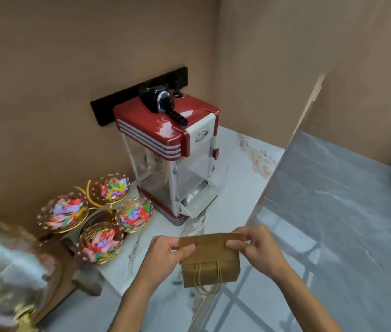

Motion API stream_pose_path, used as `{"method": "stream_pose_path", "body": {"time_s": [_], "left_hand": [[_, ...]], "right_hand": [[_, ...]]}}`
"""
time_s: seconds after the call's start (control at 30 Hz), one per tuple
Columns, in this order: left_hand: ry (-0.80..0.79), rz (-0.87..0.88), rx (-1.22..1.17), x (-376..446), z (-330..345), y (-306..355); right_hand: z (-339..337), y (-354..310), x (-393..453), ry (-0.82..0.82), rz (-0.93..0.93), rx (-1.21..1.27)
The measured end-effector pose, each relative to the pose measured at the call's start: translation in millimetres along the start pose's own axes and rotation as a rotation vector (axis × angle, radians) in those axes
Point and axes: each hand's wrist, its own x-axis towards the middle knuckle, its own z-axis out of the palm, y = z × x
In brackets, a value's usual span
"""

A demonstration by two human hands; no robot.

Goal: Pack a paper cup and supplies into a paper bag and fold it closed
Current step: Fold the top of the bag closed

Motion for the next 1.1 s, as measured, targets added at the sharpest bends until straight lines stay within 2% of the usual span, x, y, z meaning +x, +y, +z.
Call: {"method": "stream_pose_path", "body": {"time_s": [0.17,0.43,0.7,0.87,1.1], "left_hand": [[0.003,0.011,0.007,73.9,29.8,5.3],[0.126,-0.083,0.035,173.4,119.3,73.1],[0.202,-0.156,-0.046,259.2,202.0,144.4],[0.248,-0.179,-0.021,305.7,215.2,165.2],[0.372,-0.167,-0.001,403.1,207.8,147.9]], "right_hand": [[-46.8,34.1,58.1,-0.031,0.023,0.007],[-153.5,96.9,162.2,-0.127,-0.012,-0.018],[-261.6,145.1,256.6,-0.246,-0.026,-0.032],[-285.0,161.6,312.4,-0.305,-0.026,-0.058],[-277.1,182.0,419.8,-0.333,-0.051,-0.161]]}}
